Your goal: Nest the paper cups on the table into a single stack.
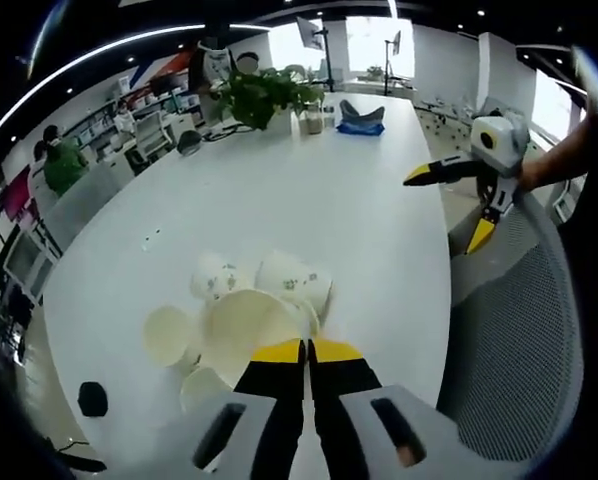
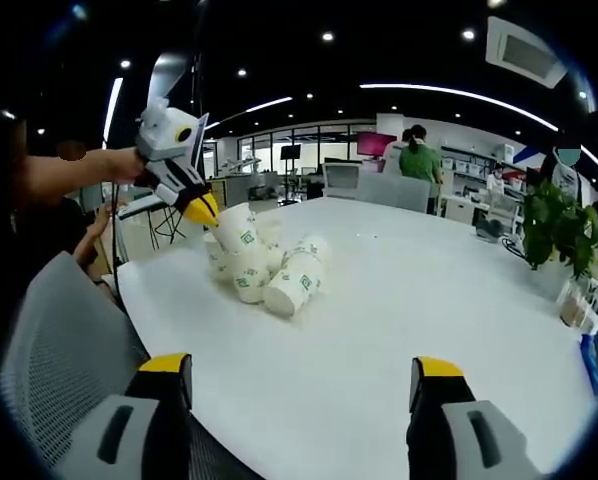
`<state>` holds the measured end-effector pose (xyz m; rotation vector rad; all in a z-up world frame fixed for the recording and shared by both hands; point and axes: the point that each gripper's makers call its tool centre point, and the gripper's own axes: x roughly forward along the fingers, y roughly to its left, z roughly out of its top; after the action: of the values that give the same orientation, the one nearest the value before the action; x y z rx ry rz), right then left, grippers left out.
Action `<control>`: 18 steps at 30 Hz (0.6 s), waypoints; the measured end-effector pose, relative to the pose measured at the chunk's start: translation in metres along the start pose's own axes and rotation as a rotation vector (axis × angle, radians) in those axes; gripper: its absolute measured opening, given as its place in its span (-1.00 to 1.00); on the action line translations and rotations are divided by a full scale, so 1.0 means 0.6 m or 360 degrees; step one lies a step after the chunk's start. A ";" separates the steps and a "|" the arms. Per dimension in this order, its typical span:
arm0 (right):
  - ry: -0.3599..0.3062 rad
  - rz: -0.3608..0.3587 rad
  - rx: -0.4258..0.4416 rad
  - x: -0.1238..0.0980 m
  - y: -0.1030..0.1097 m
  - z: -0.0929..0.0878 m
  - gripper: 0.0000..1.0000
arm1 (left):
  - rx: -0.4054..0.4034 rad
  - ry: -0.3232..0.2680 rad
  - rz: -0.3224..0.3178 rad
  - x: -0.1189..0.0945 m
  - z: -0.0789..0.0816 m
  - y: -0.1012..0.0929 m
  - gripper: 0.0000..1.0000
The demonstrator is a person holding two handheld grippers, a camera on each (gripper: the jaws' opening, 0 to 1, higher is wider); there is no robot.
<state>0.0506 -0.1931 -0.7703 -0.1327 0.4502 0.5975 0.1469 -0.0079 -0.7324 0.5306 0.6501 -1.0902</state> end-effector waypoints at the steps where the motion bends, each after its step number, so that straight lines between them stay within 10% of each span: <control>1: 0.0001 0.0001 0.0000 0.000 0.000 0.000 0.83 | 0.0001 0.0004 -0.0006 0.002 0.000 -0.001 -1.00; 18: 0.0011 -0.0006 0.0001 -0.001 -0.002 -0.004 0.79 | -0.0031 0.0037 -0.0148 0.033 0.001 -0.023 -1.00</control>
<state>0.0501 -0.1948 -0.7721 -0.1349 0.4572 0.5933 0.1405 -0.0263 -0.7472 0.5008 0.7111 -1.1651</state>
